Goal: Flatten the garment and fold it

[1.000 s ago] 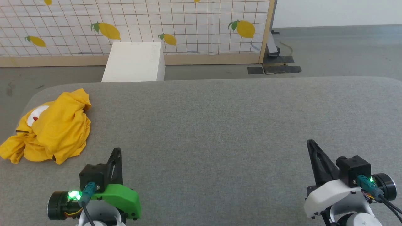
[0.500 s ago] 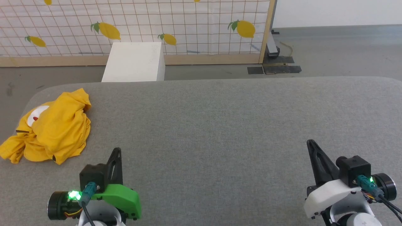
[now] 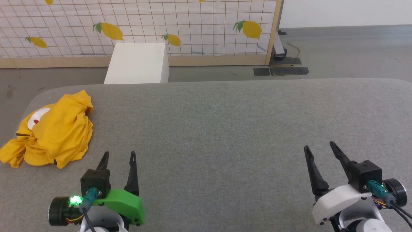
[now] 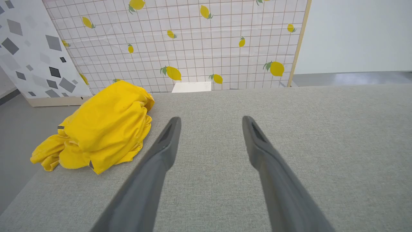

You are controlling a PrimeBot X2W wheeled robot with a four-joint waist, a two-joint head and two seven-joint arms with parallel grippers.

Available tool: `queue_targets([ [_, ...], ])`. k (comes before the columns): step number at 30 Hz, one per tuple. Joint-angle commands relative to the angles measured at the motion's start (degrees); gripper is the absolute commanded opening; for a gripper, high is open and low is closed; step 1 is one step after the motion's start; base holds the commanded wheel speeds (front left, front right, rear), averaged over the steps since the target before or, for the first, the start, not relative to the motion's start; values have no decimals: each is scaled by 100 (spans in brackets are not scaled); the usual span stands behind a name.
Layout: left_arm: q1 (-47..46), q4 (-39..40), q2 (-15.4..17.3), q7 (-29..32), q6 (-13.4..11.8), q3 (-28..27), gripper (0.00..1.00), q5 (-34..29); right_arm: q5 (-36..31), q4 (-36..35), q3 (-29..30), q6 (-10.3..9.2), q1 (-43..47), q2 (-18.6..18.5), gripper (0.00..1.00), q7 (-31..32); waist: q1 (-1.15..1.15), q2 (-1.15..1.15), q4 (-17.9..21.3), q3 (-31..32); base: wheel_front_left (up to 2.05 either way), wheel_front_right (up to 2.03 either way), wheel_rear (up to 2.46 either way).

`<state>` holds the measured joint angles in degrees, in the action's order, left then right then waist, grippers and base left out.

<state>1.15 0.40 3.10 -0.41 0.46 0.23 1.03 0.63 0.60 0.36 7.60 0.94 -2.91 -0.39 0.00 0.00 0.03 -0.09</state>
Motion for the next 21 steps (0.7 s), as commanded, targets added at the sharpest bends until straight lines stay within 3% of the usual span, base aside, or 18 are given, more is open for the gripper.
queue_targets([
  [1,37,35,0,-68,28,-33,100,8,89,29,24,-1,10,0,100,-63,0,0,1,-4,0,0,0],
  [21,141,167,-5,-303,130,-155,100,85,398,154,209,-2,23,1,100,-299,0,0,-17,-17,0,0,0],
])
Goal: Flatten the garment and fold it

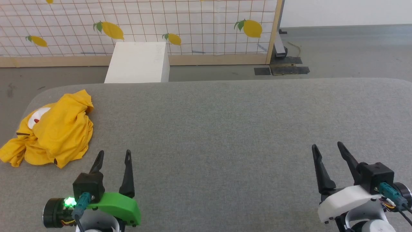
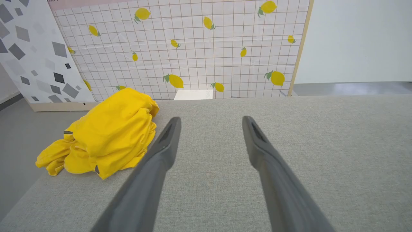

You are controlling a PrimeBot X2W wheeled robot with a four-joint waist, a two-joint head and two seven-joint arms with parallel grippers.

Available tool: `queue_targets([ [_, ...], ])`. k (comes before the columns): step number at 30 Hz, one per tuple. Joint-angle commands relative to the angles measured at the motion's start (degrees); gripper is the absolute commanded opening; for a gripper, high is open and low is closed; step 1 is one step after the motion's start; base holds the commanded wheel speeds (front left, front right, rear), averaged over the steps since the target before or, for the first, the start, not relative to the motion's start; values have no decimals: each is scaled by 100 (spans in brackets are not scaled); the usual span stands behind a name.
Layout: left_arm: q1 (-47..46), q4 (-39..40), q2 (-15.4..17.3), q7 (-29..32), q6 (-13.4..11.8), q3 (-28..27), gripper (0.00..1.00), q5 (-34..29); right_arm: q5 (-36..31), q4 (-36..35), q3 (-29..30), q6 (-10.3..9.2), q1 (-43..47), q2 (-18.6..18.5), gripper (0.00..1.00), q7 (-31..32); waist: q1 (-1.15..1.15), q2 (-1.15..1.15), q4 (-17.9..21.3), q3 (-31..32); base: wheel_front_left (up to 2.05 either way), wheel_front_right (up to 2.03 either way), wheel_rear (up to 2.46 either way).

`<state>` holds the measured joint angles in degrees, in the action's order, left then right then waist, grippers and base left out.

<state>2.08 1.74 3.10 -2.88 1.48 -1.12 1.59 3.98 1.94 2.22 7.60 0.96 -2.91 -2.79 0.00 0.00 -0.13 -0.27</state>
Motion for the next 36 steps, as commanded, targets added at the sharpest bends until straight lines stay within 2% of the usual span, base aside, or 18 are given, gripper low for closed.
queue_targets([
  [1,54,41,-5,-69,33,-26,100,34,77,22,41,-3,23,1,100,-73,0,0,-3,0,0,0,0],
  [36,272,245,-11,-483,187,-242,100,153,257,-7,532,-6,94,2,100,-490,0,0,-31,-35,0,0,0],
])
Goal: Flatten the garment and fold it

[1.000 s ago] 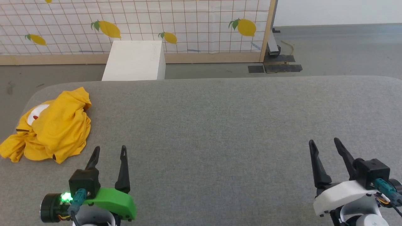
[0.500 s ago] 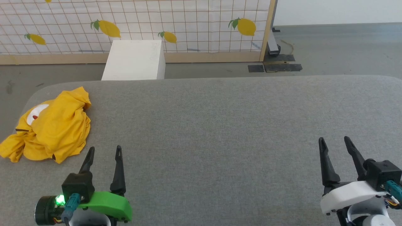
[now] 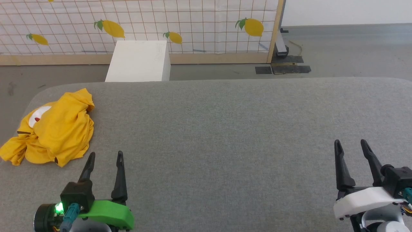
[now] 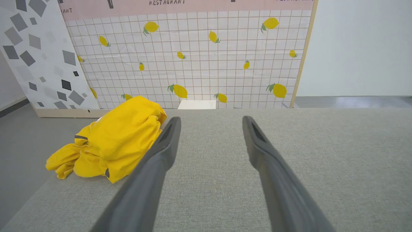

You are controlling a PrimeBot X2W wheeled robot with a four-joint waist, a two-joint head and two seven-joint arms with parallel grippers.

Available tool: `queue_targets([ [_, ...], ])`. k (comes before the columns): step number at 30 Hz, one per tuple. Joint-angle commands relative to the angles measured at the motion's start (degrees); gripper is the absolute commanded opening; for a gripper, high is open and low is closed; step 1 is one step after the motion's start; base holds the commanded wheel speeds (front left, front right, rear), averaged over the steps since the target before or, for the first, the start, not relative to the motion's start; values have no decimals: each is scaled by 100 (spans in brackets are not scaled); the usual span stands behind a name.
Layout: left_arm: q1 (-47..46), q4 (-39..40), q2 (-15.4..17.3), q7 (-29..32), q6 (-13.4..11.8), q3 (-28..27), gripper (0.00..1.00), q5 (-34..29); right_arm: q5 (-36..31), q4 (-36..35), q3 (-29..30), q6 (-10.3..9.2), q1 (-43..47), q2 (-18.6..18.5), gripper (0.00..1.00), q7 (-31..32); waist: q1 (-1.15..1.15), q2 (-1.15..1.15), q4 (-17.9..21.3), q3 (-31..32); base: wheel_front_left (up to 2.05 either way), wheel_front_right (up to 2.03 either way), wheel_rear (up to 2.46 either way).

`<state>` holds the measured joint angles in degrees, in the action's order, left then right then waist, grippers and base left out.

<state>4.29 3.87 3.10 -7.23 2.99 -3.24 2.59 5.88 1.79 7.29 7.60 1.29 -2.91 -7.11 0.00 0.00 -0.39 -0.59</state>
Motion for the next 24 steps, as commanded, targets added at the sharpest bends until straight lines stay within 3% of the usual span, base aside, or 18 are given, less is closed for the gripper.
queue_targets([
  [1,55,36,-12,-56,39,-33,100,56,71,12,34,-6,61,2,100,-65,0,0,-7,-4,0,0,0],
  [24,144,157,-16,-330,167,-128,100,173,198,64,163,-8,139,2,100,-340,0,0,-216,-63,0,0,0],
])
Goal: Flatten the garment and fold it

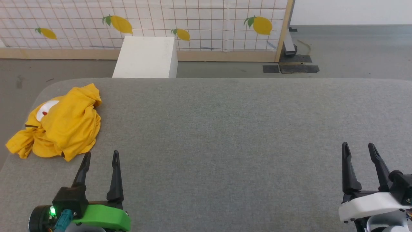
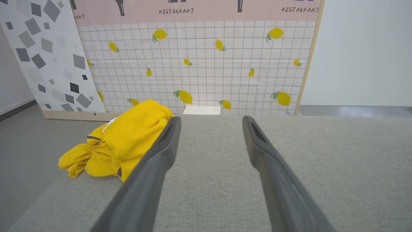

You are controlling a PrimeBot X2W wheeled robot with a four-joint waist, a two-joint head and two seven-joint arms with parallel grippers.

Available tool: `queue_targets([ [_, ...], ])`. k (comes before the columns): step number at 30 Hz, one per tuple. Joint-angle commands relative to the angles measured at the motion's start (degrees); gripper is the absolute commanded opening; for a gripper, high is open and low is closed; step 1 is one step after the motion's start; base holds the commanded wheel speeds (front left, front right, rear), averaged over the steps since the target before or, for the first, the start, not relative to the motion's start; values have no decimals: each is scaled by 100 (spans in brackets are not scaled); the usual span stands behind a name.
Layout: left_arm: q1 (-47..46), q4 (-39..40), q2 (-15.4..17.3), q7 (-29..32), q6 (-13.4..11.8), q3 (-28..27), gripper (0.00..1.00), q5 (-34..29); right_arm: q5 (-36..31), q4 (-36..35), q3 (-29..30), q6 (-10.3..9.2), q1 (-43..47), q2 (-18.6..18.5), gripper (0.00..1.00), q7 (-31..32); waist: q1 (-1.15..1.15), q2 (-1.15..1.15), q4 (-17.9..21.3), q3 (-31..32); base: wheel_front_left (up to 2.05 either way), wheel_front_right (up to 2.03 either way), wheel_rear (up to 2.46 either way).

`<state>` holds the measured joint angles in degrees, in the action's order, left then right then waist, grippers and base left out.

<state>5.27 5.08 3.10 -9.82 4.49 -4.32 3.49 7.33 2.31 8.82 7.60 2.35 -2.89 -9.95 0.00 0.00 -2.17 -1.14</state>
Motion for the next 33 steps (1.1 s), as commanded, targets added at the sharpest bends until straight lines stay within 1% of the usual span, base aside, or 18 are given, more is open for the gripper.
queue_targets([
  [1,47,41,-16,-85,14,-28,100,97,50,14,-3,-8,34,1,100,-69,0,0,-72,-12,0,0,0],
  [10,93,47,-18,-189,-4,-83,100,202,49,63,-79,-8,55,1,100,-174,0,0,-449,-26,0,0,0],
  [18,152,68,-19,-283,-22,-124,100,288,61,123,-181,-9,74,1,100,-269,0,0,-863,-27,0,0,0],
  [33,340,92,-22,-460,-27,-200,100,356,197,325,-301,-10,177,2,100,-447,0,0,-1808,153,0,0,0],
])
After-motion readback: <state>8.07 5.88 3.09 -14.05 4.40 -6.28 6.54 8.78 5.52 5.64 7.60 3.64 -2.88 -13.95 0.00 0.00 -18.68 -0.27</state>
